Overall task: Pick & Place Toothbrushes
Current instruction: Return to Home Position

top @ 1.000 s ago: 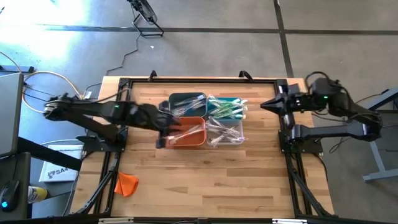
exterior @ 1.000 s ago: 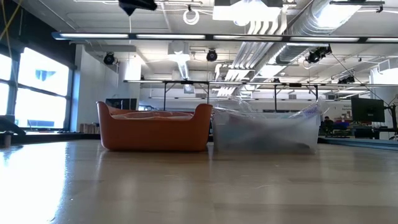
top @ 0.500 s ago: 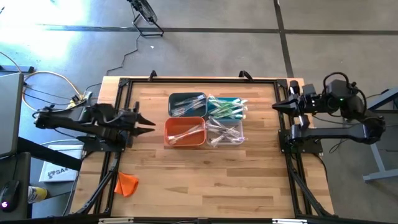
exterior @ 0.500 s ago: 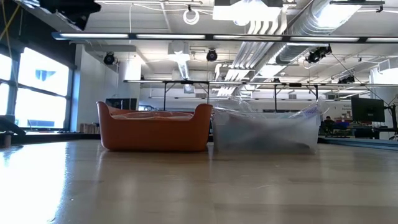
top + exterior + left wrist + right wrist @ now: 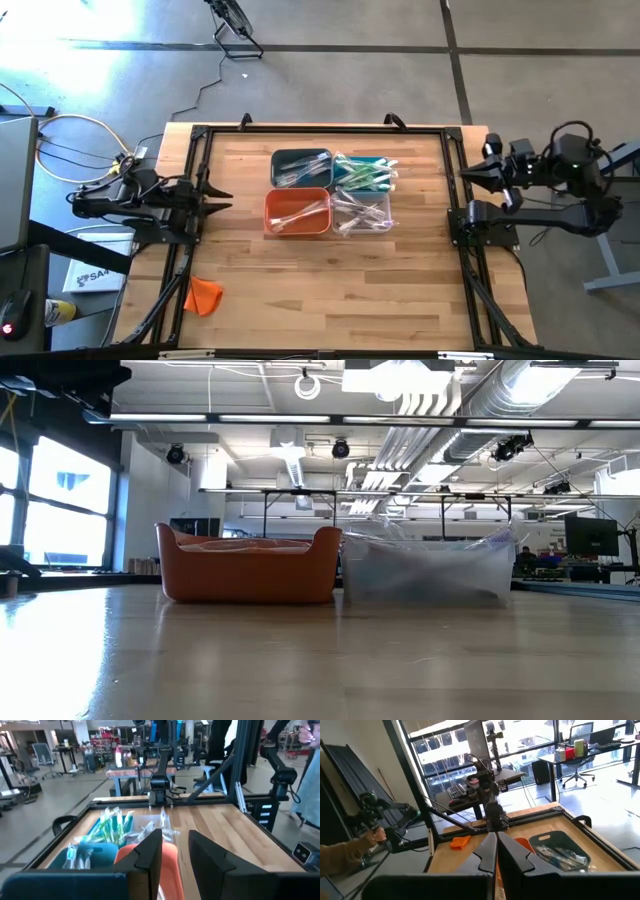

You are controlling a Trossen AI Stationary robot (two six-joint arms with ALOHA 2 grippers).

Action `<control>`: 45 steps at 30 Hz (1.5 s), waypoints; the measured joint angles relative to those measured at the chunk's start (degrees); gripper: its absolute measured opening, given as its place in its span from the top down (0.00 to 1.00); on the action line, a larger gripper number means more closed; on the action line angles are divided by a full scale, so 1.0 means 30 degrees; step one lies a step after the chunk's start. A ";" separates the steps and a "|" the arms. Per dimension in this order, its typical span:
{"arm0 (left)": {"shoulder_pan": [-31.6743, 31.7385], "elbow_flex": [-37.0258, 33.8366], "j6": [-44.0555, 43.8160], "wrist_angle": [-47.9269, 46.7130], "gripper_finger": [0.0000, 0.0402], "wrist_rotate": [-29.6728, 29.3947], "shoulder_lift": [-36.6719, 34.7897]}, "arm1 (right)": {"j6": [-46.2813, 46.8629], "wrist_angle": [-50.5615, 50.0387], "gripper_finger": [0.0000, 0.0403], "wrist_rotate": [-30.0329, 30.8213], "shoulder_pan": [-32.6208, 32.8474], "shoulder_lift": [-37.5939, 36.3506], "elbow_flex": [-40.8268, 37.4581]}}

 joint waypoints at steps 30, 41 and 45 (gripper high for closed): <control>0.0000 -0.6419 -0.0678 0.5404 0.78 0.1217 -0.0548 | 0.1388 -0.1894 0.98 0.0514 -0.0007 -0.4829 -0.0002; 0.0000 -0.7449 0.0009 0.6534 0.78 0.1135 -0.0544 | 0.1897 -0.2881 0.98 0.0730 -0.0007 -0.4907 -0.0007; 0.0000 -0.7449 0.0284 0.6465 0.78 0.1122 -0.0362 | 0.0699 -0.1224 0.98 0.0513 0.0000 -0.6265 0.0000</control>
